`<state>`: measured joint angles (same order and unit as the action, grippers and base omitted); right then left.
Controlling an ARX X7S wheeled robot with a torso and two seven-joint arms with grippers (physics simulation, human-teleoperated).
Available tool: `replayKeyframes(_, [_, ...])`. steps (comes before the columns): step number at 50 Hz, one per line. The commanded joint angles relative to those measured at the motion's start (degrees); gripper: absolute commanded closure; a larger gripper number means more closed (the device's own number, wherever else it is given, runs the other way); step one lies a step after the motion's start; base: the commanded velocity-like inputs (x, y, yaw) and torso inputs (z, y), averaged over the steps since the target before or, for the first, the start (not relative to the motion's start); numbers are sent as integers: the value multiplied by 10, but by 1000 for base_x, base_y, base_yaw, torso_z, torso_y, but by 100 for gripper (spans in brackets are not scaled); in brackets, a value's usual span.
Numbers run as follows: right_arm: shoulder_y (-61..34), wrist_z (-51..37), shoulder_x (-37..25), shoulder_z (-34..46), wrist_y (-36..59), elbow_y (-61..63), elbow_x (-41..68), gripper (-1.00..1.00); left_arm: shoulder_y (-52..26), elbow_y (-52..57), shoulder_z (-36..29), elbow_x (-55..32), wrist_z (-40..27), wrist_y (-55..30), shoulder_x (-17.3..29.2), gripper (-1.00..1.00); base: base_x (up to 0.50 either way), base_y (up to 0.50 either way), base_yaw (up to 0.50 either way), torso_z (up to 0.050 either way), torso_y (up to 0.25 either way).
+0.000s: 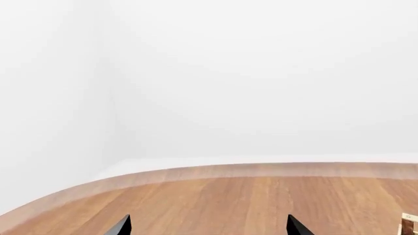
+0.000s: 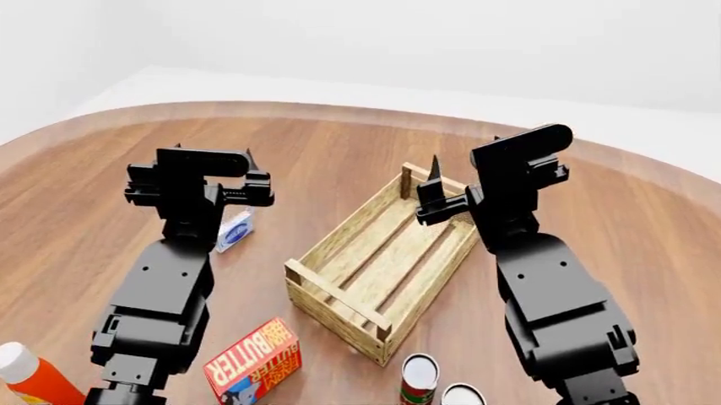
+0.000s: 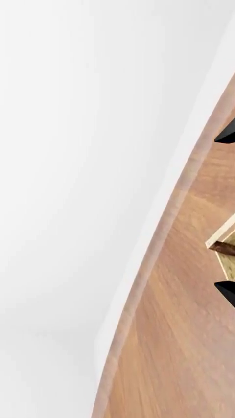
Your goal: Pick up the ketchup, and put it in the wooden tray.
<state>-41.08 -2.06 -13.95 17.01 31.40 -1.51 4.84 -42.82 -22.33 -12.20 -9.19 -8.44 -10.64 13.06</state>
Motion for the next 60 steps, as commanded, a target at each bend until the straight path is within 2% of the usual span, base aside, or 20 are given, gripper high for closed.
replayKeyframes(1, [4,-6,-1,1,-4,5,1,-100,2,1,-1,-1,-2,1,3,-100,0,0,0,0,0])
replayKeyframes(10, [5,-9,-2,-1,-3,9,4,-100,3,5,0,-3,-5,-1,6,-100,0,0,0,0,0])
replayKeyframes(18, [9,-10,-5,-1,-5,14,6,-100,42,89,15,-10,-18,-26,35,-100,0,0,0,0,0])
replayKeyframes(29, [28,-5,-17,2,-10,41,9,-100,174,308,97,-47,-69,-113,102,-100,0,0,0,0,0])
replayKeyframes(38, [52,-5,-25,3,-15,67,13,-100,315,440,217,-88,-116,-153,134,-100,0,0,0,0,0])
replayKeyframes(48, [61,-7,-30,5,-10,91,16,-100,414,488,302,-105,-133,-140,133,-100,0,0,0,0,0])
replayKeyframes(60, [53,-7,-23,13,-20,80,16,-100,470,450,342,-97,-137,-89,111,-100,0,0,0,0,0])
